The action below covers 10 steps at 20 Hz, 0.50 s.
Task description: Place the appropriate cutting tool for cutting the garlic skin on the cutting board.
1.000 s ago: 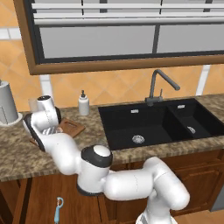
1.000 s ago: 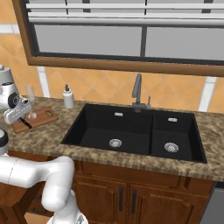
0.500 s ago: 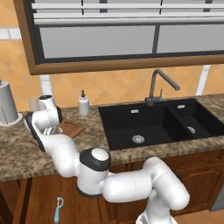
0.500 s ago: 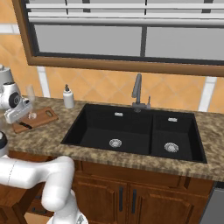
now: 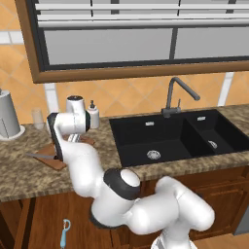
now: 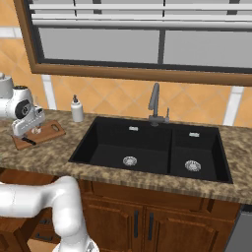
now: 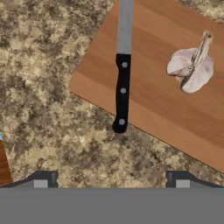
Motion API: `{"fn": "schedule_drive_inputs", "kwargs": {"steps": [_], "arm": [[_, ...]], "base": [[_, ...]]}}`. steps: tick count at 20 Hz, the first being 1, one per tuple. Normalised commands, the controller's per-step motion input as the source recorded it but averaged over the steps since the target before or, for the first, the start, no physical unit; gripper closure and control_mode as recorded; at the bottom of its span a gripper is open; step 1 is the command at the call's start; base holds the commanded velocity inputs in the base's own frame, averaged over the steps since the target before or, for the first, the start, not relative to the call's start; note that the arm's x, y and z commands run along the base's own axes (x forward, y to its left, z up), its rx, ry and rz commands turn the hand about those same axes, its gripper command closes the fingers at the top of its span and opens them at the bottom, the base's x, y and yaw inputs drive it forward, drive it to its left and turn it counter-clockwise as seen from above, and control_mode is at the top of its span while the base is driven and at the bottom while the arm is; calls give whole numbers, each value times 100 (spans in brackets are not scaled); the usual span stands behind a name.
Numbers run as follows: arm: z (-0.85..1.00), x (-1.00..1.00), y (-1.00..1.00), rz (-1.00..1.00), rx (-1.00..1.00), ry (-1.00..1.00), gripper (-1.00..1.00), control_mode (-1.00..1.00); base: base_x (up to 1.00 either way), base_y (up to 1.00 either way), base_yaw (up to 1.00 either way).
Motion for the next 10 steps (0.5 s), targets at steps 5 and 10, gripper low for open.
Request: {"fn": "schedule_drive_inputs", "kwargs": {"steps": [5, 10], "arm": [[17, -45, -100, 0, 16, -7, -100, -100], [22, -47, -100, -2, 18, -6, -100, -100]], "base": [[0, 0, 0], [0, 0, 0]]}}
